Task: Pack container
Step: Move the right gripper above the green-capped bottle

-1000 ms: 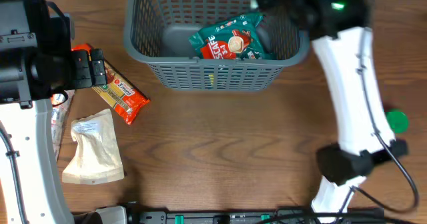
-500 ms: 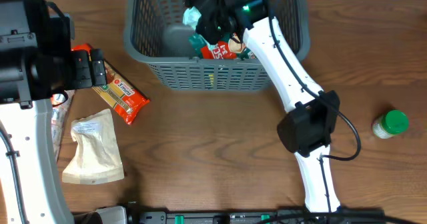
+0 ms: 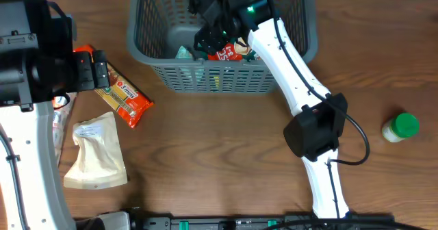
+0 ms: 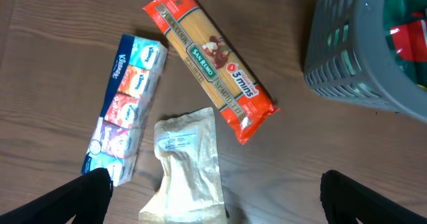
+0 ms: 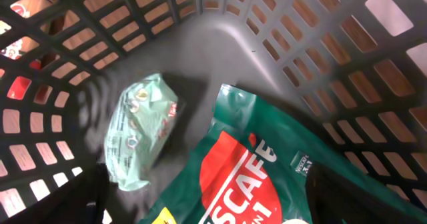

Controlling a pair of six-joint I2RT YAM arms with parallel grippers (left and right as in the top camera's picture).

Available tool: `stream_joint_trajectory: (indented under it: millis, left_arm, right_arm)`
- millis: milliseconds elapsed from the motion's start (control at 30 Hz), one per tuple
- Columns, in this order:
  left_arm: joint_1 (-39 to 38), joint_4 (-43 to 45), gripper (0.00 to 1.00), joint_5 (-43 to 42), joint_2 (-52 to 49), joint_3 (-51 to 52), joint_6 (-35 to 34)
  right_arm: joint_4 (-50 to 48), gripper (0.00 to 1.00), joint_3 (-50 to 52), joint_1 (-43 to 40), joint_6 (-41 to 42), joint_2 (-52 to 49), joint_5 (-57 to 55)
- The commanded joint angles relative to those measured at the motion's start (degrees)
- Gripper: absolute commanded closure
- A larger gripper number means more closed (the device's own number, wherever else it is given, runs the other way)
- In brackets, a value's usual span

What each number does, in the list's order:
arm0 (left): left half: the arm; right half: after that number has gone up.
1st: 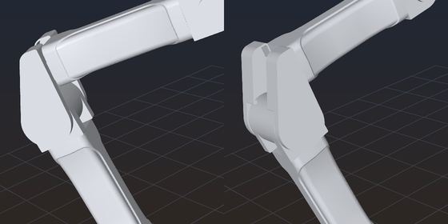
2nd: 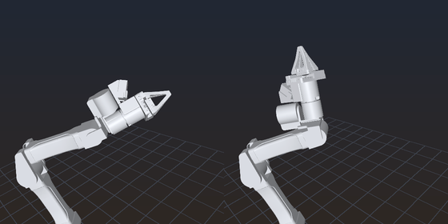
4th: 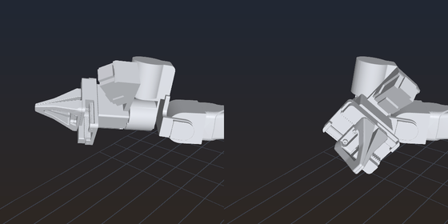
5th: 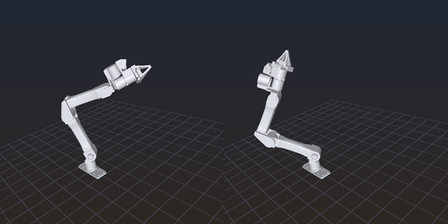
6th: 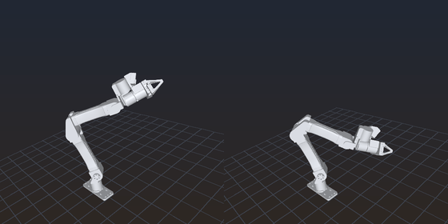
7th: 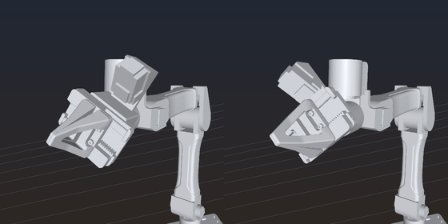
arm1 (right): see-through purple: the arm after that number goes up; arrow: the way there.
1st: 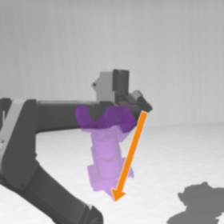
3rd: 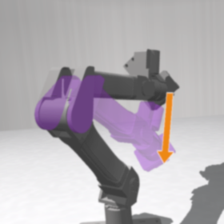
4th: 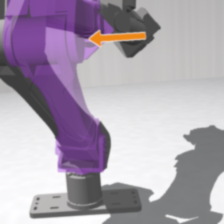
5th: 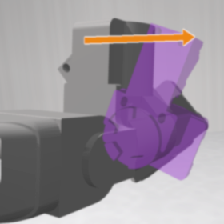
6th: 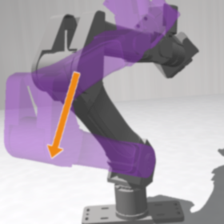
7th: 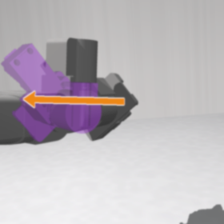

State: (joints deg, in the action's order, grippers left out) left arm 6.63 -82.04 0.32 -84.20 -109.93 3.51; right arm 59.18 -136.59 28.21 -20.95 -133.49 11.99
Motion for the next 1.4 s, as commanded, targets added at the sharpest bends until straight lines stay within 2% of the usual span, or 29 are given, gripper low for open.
stream_joint_trajectory:
  millis: [0,167,267,400,500,600,767,1100,1367]
  left_arm:
    - [-0.13,-0.07,0.01,-0.33,0.52,0.02,0.98]
    - [-0.13,-0.04,0.01,-0.35,0.52,0.02,0.98]
    - [-0.13,-0.07,0.01,-0.35,0.52,0.02,0.96]
    - [-0.13,-0.09,0.01,-0.37,0.52,0.02,0.94]
    - [-0.13,-0.07,0.01,-0.39,0.52,0.02,0.94]
    - [-0.13,-0.02,0.02,-1.11,0.52,0.02,0.96]
    - [-0.13,0.11,0.01,-1.22,0.52,0.02,0.96]
    - [-0.13,-0.07,0.01,-1.25,0.52,0.02,0.94]
    - [-0.13,-0.11,0.02,-1.25,0.52,0.02,0.94]
  right_arm:
    - [0.39,0.24,-3.96,-0.09,0.66,4.90,0.09]
    - [2.05,0.26,-11.23,-4.13,11.87,10.82,-8.63]
    - [6.80,0.15,-14.05,-9.68,23.19,14.58,-14.88]
    - [20.41,0.04,-14.58,-22.08,42.12,19.91,-19.78]
    - [29.66,0.01,-14.58,-31.50,50.56,21.55,-19.71]
    - [38.05,0.01,-14.58,-40.19,55.52,21.75,-19.69]
    - [38.16,0.01,-9.31,-49.99,50.16,23.43,-12.83]
    - [36.83,0.01,20.22,-65.42,47.69,36.11,-17.79]
    - [26.18,0.01,37.59,-69.70,45.20,37.27,-17.75]
